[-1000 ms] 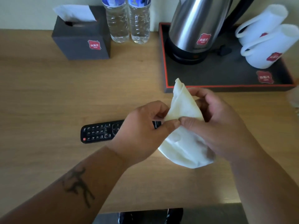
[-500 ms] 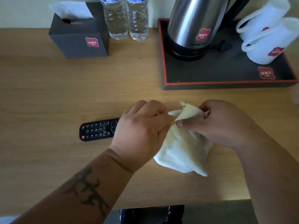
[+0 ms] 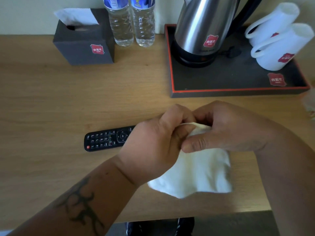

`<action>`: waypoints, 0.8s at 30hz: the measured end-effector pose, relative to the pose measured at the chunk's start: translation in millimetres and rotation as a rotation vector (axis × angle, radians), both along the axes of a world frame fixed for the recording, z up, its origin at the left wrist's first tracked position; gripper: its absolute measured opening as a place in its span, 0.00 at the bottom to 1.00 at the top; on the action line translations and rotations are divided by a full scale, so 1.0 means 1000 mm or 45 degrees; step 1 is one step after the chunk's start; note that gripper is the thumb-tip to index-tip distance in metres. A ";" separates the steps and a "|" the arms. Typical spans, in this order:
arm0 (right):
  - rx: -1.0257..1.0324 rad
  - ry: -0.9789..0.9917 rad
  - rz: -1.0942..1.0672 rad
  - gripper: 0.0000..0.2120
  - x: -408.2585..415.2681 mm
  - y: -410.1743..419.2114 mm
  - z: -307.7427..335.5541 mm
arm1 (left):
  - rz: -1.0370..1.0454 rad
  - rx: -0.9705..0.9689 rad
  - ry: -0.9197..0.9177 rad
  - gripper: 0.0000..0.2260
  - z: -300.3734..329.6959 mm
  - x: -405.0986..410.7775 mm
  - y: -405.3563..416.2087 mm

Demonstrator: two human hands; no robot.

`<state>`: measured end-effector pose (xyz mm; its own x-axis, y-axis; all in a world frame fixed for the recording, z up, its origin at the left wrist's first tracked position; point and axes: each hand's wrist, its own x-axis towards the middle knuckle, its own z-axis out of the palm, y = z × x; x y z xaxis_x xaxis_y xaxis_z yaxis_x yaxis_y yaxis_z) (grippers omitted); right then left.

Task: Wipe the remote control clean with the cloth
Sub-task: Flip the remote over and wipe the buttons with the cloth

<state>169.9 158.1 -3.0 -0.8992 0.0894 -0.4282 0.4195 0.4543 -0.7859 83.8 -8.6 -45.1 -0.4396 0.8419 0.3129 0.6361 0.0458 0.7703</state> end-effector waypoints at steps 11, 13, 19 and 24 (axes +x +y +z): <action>-1.173 0.518 -0.513 0.34 0.029 -0.015 -0.032 | 0.361 -0.106 -0.372 0.09 -0.011 -0.015 0.009; -1.073 0.553 -0.615 0.29 0.022 -0.026 -0.040 | 0.396 -0.197 -0.475 0.09 -0.020 -0.005 0.009; -0.442 0.500 -0.874 0.06 0.020 -0.043 -0.054 | 0.229 -0.299 0.031 0.03 -0.026 -0.006 -0.004; -0.023 0.456 -0.611 0.08 0.026 -0.028 -0.060 | 0.412 -0.542 0.424 0.13 -0.041 -0.053 -0.062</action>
<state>196.1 130.1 -62.6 -0.8487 0.5170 -0.1111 0.2821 0.2650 -0.9220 31.0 -70.3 -85.8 -0.6294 0.7637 0.1439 0.7416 0.5348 0.4050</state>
